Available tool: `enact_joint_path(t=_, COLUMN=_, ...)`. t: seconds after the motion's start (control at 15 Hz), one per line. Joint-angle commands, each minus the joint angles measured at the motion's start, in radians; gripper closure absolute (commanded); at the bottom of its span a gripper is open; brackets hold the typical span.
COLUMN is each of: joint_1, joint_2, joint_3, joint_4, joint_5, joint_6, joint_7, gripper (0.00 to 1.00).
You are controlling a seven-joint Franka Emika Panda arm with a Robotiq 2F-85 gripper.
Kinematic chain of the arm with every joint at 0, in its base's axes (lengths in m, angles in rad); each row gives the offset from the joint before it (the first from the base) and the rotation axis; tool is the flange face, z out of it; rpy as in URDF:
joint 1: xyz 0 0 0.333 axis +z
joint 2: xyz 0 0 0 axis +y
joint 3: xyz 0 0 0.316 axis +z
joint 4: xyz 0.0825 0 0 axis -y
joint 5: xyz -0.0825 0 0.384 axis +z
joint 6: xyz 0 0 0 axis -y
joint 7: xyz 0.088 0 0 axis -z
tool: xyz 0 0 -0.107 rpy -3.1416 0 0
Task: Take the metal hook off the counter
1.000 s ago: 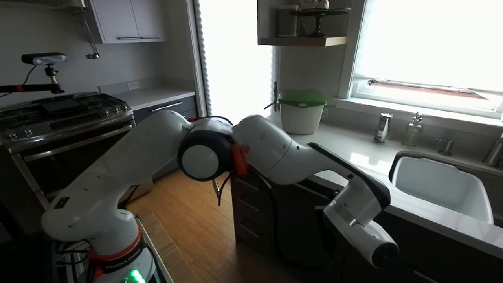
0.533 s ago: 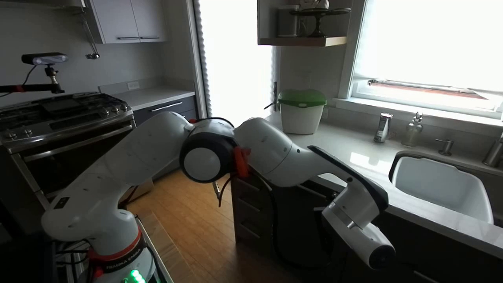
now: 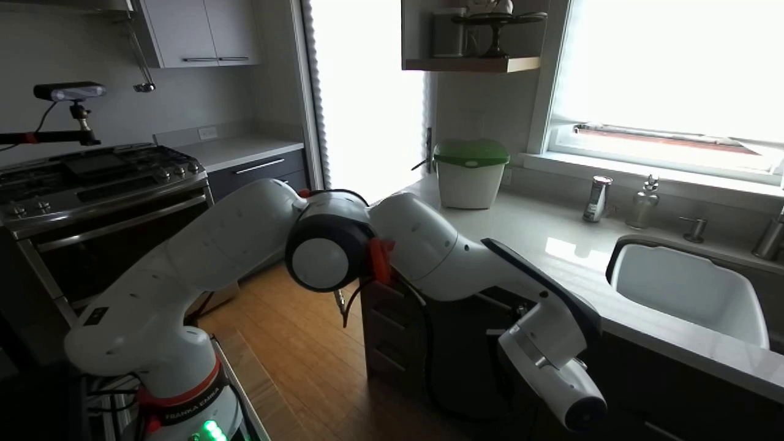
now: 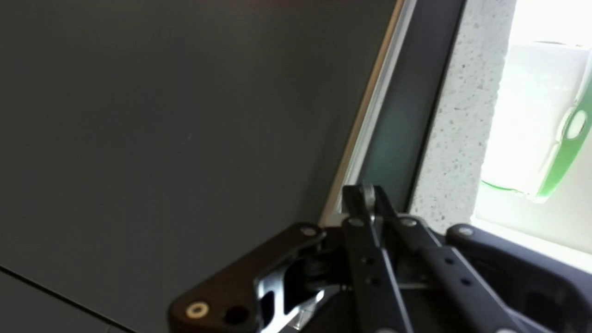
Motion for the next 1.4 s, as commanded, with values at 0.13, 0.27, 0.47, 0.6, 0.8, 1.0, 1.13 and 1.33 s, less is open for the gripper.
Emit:
enact_joint_path(t=0.13, joint_1=-0.003, joint_2=0.022, joint_3=-0.002, joint_4=0.005, joint_5=0.028, joint_6=0.001, joint_7=-0.017, gripper=0.98)
enact_joint_path(t=0.27, joint_1=-0.002, joint_2=0.024, joint_3=-0.004, joint_4=0.006, joint_5=0.023, joint_6=-0.003, joint_7=-0.013, gripper=0.98)
enact_joint_path(t=0.47, joint_1=0.002, joint_2=0.028, joint_3=-0.010, joint_4=0.006, joint_5=0.013, joint_6=-0.002, joint_7=-0.010, gripper=0.98)
enact_joint_path(t=0.6, joint_1=0.002, joint_2=0.029, joint_3=-0.010, joint_4=0.006, joint_5=0.012, joint_6=-0.005, joint_7=-0.008, gripper=0.98)
enact_joint_path(t=0.8, joint_1=0.003, joint_2=0.031, joint_3=-0.011, joint_4=0.007, joint_5=0.008, joint_6=-0.006, joint_7=-0.006, gripper=0.98)
enact_joint_path(t=1.0, joint_1=0.005, joint_2=0.032, joint_3=-0.014, joint_4=0.006, joint_5=0.001, joint_6=-0.008, joint_7=-0.002, gripper=0.98)
enact_joint_path(t=1.13, joint_1=0.005, joint_2=0.031, joint_3=-0.018, joint_4=0.004, joint_5=-0.007, joint_6=-0.012, joint_7=0.002, gripper=0.98)
enact_joint_path(t=1.33, joint_1=0.005, joint_2=0.027, joint_3=-0.020, joint_4=0.000, joint_5=-0.009, joint_6=-0.012, joint_7=0.003, gripper=0.98)
